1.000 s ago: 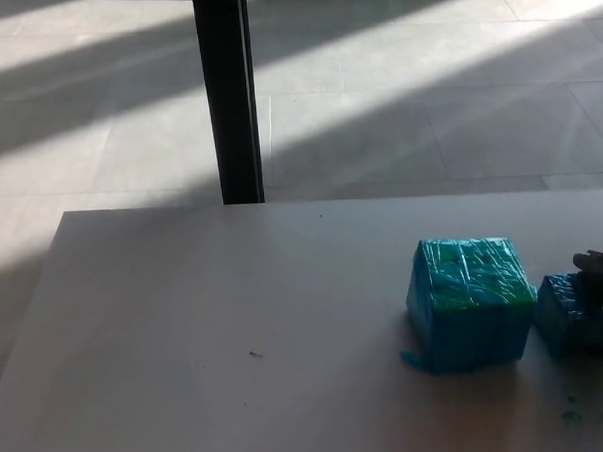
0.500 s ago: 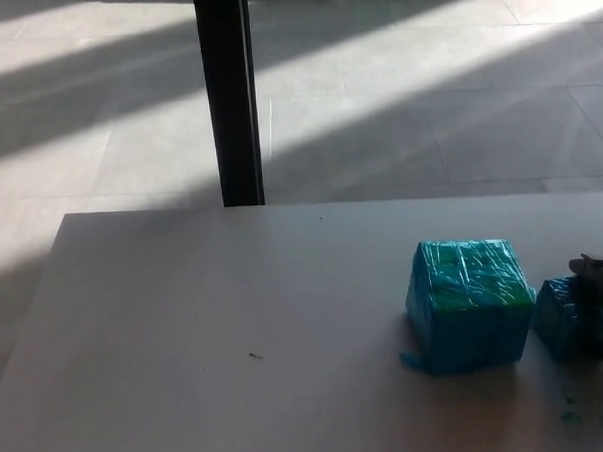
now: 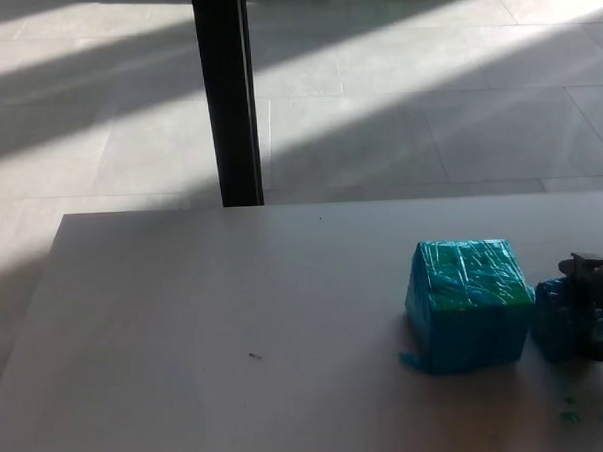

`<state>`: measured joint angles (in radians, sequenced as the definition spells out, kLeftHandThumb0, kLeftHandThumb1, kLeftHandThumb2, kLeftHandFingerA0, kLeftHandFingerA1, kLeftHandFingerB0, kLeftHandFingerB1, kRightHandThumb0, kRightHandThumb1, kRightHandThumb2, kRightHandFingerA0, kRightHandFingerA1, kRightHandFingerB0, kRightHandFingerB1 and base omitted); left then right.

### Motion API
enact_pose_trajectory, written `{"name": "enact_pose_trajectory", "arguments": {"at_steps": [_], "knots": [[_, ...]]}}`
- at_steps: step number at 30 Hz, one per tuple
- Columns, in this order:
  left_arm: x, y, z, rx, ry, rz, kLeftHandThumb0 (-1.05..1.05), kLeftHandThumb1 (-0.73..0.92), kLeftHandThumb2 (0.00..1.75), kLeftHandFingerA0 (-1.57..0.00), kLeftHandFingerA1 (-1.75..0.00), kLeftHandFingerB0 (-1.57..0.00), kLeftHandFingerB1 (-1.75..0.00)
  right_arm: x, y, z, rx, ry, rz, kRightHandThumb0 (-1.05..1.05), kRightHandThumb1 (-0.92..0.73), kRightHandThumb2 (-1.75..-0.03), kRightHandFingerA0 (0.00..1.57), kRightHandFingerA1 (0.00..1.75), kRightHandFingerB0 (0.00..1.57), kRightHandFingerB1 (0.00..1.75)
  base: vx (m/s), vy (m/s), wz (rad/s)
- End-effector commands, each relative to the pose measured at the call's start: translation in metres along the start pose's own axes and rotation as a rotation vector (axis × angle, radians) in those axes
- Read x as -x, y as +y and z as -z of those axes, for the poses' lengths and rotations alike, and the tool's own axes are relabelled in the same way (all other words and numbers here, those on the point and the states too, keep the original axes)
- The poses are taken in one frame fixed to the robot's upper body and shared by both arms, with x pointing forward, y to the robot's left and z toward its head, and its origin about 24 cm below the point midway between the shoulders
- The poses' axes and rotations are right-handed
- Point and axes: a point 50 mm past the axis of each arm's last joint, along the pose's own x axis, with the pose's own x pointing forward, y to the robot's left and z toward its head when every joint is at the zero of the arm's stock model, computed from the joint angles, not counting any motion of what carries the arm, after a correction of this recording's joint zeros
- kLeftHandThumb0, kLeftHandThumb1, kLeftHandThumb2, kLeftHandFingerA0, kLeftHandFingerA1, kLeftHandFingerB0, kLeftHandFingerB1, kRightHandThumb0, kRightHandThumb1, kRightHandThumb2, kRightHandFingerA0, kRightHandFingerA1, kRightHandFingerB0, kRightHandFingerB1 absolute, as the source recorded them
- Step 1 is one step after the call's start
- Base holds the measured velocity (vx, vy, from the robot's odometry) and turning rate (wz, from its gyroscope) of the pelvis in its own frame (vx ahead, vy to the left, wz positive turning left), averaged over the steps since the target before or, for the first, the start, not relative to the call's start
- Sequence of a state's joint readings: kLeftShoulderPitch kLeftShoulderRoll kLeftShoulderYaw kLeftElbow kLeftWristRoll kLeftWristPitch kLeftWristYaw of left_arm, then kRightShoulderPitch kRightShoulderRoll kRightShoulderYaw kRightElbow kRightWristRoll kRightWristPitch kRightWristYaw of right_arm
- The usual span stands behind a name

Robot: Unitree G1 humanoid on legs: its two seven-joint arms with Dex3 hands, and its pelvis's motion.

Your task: The robot uses its right hand to pick up the small cube kept on the middle on the desk and place it on the bigger cube kept next to it

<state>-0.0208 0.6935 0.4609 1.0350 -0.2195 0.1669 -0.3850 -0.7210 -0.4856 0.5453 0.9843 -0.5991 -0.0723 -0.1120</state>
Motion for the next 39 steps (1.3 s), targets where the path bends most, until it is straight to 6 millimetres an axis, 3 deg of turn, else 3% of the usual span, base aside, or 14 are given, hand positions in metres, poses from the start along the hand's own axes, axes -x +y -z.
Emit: {"name": "enact_pose_trajectory", "arguments": {"at_steps": [1, 5, 6, 8, 11, 14, 17, 18, 20, 21, 22, 24, 33, 39], "knots": [[0.003, 0.007, -0.004, 0.0, -0.002, -0.009, -0.96, 0.92, 0.71, -0.31, -0.48, -0.3, -0.38, 0.007, 0.019, 0.003, 0.032, -0.05, -0.044, -0.29, -0.74, -0.69, 0.73, 1.56, 0.75, 1.02, 0.0, 0.0, 0.0], [0.003, 0.009, -0.005, 0.002, -0.006, -0.021, -1.01, 0.83, 0.81, -0.34, -0.51, -0.3, -0.4, 0.007, 0.002, 0.01, 0.048, -0.061, 0.032, -0.29, -0.72, -0.65, 0.77, 1.52, 0.8, 0.77, 0.0, 0.0, 0.0], [0.003, 0.009, -0.005, 0.002, -0.004, -0.02, -0.93, 0.75, 1.21, -0.33, -0.58, -0.2, -0.45, 0.007, -0.002, 0.012, 0.053, -0.064, 0.05, -0.29, -0.71, -0.64, 0.77, 1.58, 0.79, 0.83, 0.0, 0.0, 0.0], [0.003, 0.009, -0.004, 0.007, -0.002, -0.019, -1.02, 0.84, 0.79, -0.33, -0.5, -0.29, -0.39, 0.008, -0.008, 0.015, 0.066, -0.069, 0.089, -0.28, -0.69, -0.62, 0.75, 1.62, 0.74, 1.09, 0.0, 0.0, 0.0], [0.003, 0.009, -0.005, 0.004, 0.003, -0.018, -0.96, 0.92, 0.74, -0.32, -0.48, -0.31, -0.37, 0.008, -0.02, 0.02, 0.071, -0.073, 0.125, -0.17, -0.71, -0.66, 0.83, 1.69, 0.61, 1.46, 0.0, 0.0, 0.0], [0.003, 0.009, -0.006, 0.005, -0.001, -0.015, -0.93, 0.76, 1.22, -0.31, -0.59, -0.2, -0.46, 0.008, -0.029, 0.025, 0.044, -0.061, 0.14, -0.32, -0.69, -0.65, 0.78, 1.57, 0.81, 0.6, 0.0, 0.0, 0.0], [0.003, 0.008, -0.006, 0.01, -0.012, -0.017, -0.93, 0.75, 1.22, -0.32, -0.6, -0.2, -0.46, 0.009, -0.037, 0.029, 0.054, -0.058, 0.148, -0.3, -0.69, -0.64, 0.78, 1.53, 0.81, 0.57, 0.0, 0.0, 0.0], [0.002, 0.008, -0.006, -0.002, -0.006, -0.028, -0.96, 0.91, 0.79, -0.31, -0.49, -0.3, -0.38, 0.01, -0.044, 0.033, 0.061, -0.06, 0.154, -0.29, -0.68, -0.64, 0.79, 1.55, 0.81, 0.82, 0.0, 0.0, 0.0], [0.003, 0.011, -0.003, 0.014, -0.003, -0.034, -0.96, 0.92, 0.76, -0.31, -0.49, -0.3, -0.38, 0.009, -0.045, 0.033, 0.073, -0.061, 0.157, -0.27, -0.65, -0.63, 0.77, 1.58, 0.79, 1.0, 0.0, 0.0, 0.0], [0.004, 0.011, -0.003, 0.007, -0.009, -0.032, -0.99, 0.91, 0.79, -0.3, -0.5, -0.3, -0.39, 0.01, -0.051, 0.036, 0.075, -0.057, 0.169, -0.25, -0.66, -0.61, 0.77, 1.64, 0.72, 1.34, 0.0, 0.0, 0.0], [0.004, 0.011, -0.003, 0.009, -0.01, -0.035, -0.97, 0.8, 1.23, -0.25, -0.55, -0.27, -0.49, 0.011, -0.054, 0.037, 0.076, -0.055, 0.173, -0.27, -0.68, -0.61, 0.77, 1.64, 0.72, 1.23, 0.0, 0.0, 0.0], [0.004, 0.011, -0.003, -0.007, -0.008, -0.035, -0.94, 0.79, 1.23, -0.28, -0.57, -0.26, -0.49, 0.011, -0.062, 0.04, 0.073, -0.045, 0.178, -0.33, -0.62, -0.66, 0.83, 1.56, 0.85, 1.01, 0.0, 0.0, 0.0], [0.004, 0.01, 0.001, 0.037, -0.004, -0.039, -0.87, 0.72, 1.17, -0.2, -0.53, -0.29, -0.51, 0.011, -0.082, 0.041, 0.042, -0.055, 0.239, -0.23, -0.64, -0.59, 0.75, 1.65, 0.68, 1.36, 0.0, 0.0, 0.0], [0.004, 0.009, 0.002, 0.032, -0.012, -0.04, -0.94, 0.92, 0.72, -0.26, -0.48, -0.34, -0.39, 0.011, -0.104, 0.037, 0.022, -0.088, 0.308, -0.27, -0.65, -0.6, 0.79, 1.65, 0.82, 0.87, 0.0, 0.0, 0.0]]}}
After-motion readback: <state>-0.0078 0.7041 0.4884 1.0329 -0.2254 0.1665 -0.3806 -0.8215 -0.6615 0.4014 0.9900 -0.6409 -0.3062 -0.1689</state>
